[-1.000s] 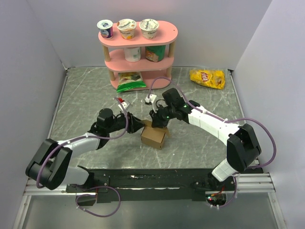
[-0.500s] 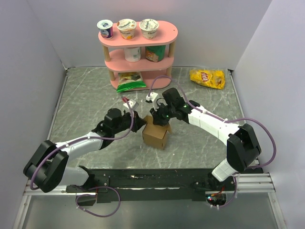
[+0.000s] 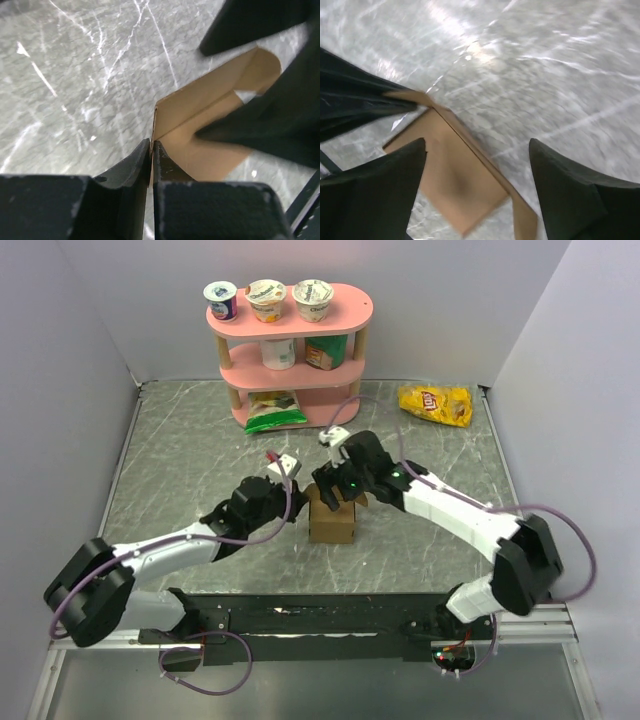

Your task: Fold the paper box

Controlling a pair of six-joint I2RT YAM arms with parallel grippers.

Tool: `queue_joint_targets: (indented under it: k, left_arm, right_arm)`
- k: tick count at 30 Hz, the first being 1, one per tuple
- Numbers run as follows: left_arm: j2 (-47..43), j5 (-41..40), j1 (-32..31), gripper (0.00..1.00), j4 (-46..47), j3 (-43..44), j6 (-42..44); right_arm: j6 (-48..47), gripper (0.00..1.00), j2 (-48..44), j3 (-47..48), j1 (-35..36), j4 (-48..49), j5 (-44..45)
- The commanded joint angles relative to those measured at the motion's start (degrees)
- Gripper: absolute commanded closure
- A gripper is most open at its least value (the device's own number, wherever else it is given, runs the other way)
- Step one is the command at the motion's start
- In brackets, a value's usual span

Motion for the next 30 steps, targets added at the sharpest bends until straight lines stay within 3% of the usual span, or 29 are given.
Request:
queue_joint_targets:
  k: [1,3,8,14,17,20,25,28,30]
  left_arm:
    - [-5.72,-2.60,-0.61,0.87,5.82,-4.47,6.70]
    - [-7.39,-2.60,-0.79,0.87,6.45,-5.36,8.29]
    - [-8.10,-1.72,-0.79,0.87,6.37,-5.89,9.79]
    - [-7.93,-1.64,-0.70,0.87,6.62,-5.98,9.44]
    - [-7.58,-1.55,-0.79,0.87,6.80,-5.81,9.26]
    - [-7.31,-1.63,-0.70,0.87,6.10,-5.37,9.26]
    - [-6.87,-1.90,-0.88,0.87,5.48,-4.58,8.56]
    - [-6.35,-2.33,-0.88,0.87,5.57,-4.23,7.77]
    - [-5.73,-3.04,-1.05,0.88,4.78,-3.61,6.89]
  right_arm:
    - [5.91,0.05,-10.73,-2.44,-1.33,1.33,6.52]
    - [6.26,0.04,-14.08,-4.19,-2.82,0.18,6.54]
    - [4.86,0.08,-17.34,-8.06,-9.85,-0.08,-3.48]
    - [4.06,0.14,-15.94,-9.73,-10.13,1.50,-7.89]
    - [3.71,0.22,-14.27,-10.44,-10.21,3.17,-8.07]
    - [3.88,0.40,-12.25,-9.74,-10.13,2.47,-8.42]
    - [4.24,0.60,-11.63,-9.91,-9.95,3.26,-8.51]
    - [4.94,0.87,-11.28,-9.65,-9.51,3.26,-7.72]
    - [6.08,0.97,-11.10,-9.39,-8.37,2.82,-6.31]
